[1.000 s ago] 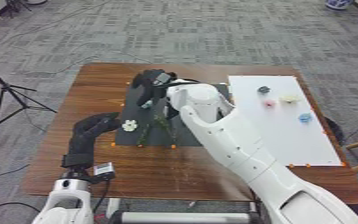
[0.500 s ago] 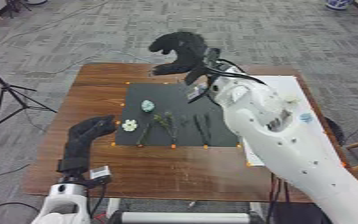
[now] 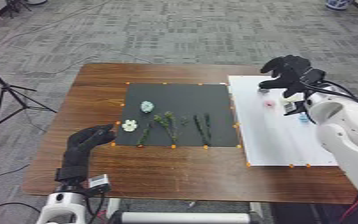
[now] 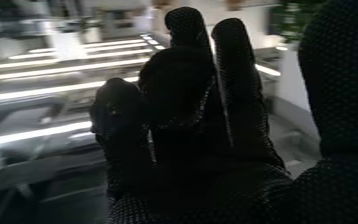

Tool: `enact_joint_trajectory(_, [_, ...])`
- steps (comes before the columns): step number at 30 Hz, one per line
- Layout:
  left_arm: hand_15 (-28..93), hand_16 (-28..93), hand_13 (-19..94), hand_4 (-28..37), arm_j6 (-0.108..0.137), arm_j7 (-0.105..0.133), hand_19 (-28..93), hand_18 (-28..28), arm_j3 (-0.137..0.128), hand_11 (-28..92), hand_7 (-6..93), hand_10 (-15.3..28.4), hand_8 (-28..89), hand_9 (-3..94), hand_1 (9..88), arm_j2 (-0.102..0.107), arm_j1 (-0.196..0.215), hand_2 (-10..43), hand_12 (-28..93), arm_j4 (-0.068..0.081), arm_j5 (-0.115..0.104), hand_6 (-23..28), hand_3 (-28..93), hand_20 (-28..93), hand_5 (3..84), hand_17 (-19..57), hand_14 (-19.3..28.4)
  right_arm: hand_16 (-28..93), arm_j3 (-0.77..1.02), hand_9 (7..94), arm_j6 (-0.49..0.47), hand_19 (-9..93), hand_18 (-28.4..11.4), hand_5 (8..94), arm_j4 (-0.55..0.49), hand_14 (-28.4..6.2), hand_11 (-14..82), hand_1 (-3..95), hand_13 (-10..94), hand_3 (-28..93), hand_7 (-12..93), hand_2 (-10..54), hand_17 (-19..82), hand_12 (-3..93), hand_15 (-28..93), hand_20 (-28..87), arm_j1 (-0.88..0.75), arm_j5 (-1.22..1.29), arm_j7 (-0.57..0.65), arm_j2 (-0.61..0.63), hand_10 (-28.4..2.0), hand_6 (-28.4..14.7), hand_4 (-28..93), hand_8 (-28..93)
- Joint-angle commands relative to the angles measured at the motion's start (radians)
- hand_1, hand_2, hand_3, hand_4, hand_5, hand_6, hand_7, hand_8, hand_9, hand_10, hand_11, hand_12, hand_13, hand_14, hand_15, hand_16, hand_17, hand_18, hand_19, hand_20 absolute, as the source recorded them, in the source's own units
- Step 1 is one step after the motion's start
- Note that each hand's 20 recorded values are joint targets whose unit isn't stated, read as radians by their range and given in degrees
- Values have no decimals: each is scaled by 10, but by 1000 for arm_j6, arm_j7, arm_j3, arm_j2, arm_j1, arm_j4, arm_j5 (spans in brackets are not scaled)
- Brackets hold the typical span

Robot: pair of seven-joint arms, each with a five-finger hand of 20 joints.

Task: Arrange flowers

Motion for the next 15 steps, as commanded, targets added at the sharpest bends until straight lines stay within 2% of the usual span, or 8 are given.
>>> enact_joint_trajectory(1, [347,12,467,-214,3,-14,263,147,-12,269,214,138,-97,559,305,-15,31,15,145,-15,5,14,683,242,535,61,171,316,78,676,-50,932,-168,567,82,-51,182,382,789,626,202,-95,502,222,654,546,-74,-20,45,17,-121,7,-201,-85])
enact_joint_trajectory(9, [344,12,467,-215,-19,-23,263,147,-11,266,211,138,-96,557,305,-19,24,16,144,-13,17,14,681,241,533,60,171,317,134,682,-105,931,-170,583,118,-56,185,392,784,632,220,-95,494,221,649,529,-138,-62,48,18,-118,16,-201,-90])
enact_joint_trajectory(15, [341,13,465,-215,-13,-24,262,148,-19,265,211,138,-95,556,302,-25,48,15,144,-22,15,14,683,240,534,59,171,316,235,682,-137,932,-170,584,110,-56,186,392,782,632,224,-95,492,222,648,521,-240,-61,61,17,-119,16,-197,-94])
